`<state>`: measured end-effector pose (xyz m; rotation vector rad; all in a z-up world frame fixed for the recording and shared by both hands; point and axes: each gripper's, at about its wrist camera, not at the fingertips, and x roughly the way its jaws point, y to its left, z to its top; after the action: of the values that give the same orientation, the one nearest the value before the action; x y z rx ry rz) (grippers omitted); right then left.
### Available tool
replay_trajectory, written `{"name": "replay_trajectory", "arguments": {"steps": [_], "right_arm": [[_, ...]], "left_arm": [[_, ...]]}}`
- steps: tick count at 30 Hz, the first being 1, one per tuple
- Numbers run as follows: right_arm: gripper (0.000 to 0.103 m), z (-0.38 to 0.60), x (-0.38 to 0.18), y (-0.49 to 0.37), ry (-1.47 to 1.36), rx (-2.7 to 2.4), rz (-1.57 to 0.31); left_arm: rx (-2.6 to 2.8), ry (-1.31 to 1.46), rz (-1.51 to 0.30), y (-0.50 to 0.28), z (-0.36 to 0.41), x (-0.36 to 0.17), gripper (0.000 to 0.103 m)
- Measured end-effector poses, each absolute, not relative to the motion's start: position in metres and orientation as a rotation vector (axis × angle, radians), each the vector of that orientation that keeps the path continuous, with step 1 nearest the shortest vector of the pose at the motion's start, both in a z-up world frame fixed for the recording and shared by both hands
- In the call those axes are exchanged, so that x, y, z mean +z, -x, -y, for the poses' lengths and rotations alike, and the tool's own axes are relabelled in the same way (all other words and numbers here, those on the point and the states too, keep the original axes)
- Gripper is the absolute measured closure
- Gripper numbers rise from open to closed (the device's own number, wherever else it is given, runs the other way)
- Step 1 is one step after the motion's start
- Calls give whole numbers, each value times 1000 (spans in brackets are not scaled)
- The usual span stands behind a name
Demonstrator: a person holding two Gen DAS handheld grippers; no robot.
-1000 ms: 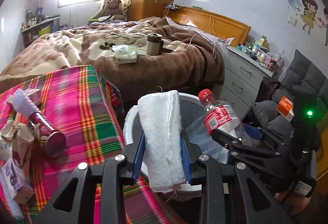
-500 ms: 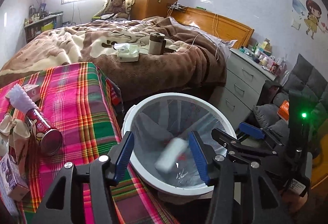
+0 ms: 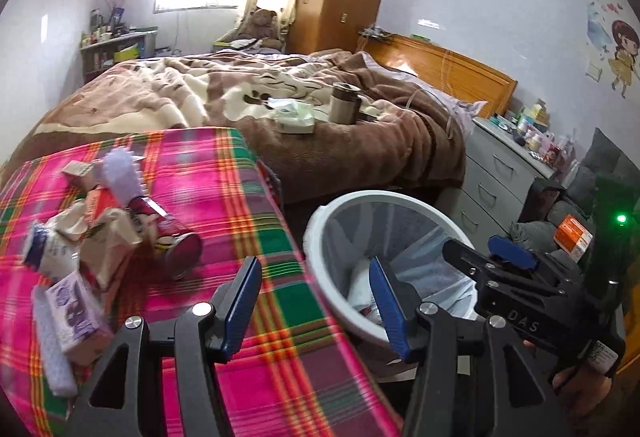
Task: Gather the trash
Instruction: 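Grasp the red milk can with right gripper while left grasps foam sleeves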
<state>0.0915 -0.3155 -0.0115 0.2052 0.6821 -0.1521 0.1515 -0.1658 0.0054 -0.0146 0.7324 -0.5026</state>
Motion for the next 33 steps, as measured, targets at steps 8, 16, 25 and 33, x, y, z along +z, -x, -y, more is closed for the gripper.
{"name": "replay_trajectory", "arguments": {"steps": [8,16,25,33], "right_arm": [[24,276,0,-97,-178,-59,-624],[24,237,0,-110,-154,50,-602],[24,194,-6,-146,-129,175,-654],[24,176,-24,-185,-63,183,-780]], "left_arm": [[-410,50,-686,-139,109,15,47],[-267,90,-660,-135,41,18,47],[-142,122,-705,-140,-19,-1,47],[-100,163,-793,-154,-52,-38,47]]}}
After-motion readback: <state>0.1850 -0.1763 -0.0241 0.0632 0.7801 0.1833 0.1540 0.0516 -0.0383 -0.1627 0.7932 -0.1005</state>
